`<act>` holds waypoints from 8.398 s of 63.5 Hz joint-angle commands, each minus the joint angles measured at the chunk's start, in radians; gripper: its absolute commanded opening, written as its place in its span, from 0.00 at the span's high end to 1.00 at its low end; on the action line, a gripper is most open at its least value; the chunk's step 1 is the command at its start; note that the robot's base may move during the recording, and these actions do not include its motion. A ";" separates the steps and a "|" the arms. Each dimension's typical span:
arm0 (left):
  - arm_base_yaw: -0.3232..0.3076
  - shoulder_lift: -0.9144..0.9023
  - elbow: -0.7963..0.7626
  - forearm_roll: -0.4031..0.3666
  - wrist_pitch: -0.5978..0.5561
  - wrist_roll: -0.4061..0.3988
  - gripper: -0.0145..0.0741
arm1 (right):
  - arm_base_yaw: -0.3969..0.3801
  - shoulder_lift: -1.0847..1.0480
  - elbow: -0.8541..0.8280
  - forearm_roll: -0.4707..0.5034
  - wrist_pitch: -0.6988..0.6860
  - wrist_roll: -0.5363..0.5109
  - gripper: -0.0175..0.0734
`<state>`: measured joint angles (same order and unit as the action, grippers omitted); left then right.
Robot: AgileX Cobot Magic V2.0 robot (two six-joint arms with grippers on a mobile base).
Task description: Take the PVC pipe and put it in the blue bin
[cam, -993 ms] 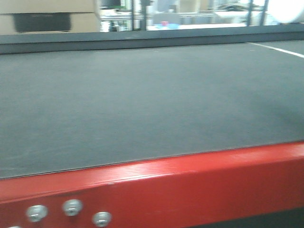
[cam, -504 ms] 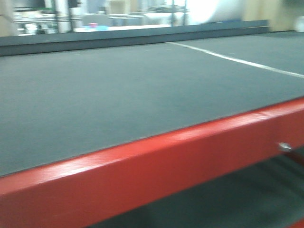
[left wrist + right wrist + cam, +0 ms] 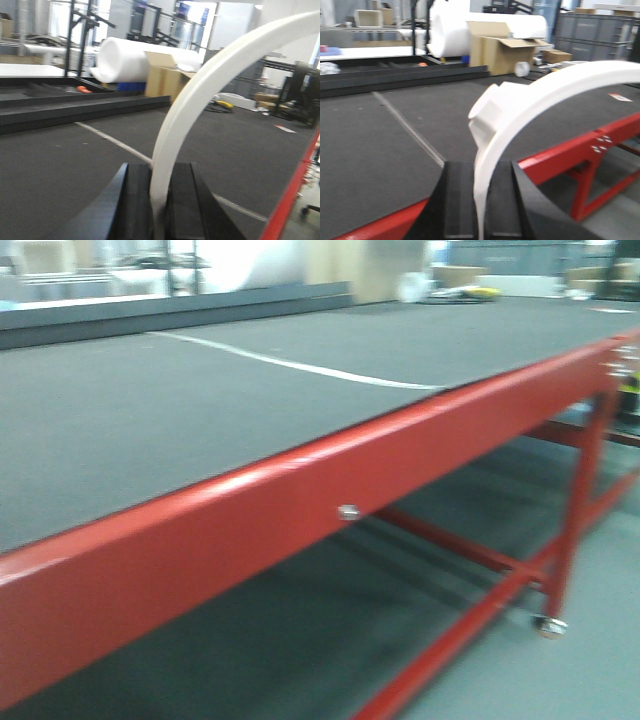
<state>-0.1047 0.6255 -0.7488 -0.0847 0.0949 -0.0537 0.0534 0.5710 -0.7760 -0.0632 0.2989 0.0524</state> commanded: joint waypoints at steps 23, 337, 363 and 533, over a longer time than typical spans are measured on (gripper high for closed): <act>0.002 -0.001 -0.002 0.001 -0.023 0.001 0.96 | 0.001 -0.007 -0.001 -0.010 -0.031 -0.002 0.99; 0.002 -0.001 -0.002 0.001 -0.025 0.001 0.96 | 0.001 -0.007 -0.001 -0.010 -0.031 -0.002 0.99; 0.002 -0.001 -0.002 0.001 -0.030 0.001 0.96 | 0.001 -0.007 -0.001 -0.010 -0.037 -0.002 0.99; 0.002 -0.001 -0.002 0.001 -0.030 0.001 0.96 | 0.001 -0.007 -0.001 -0.010 -0.037 -0.002 0.99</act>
<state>-0.1047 0.6273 -0.7481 -0.0847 0.0928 -0.0537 0.0534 0.5690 -0.7760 -0.0632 0.2908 0.0524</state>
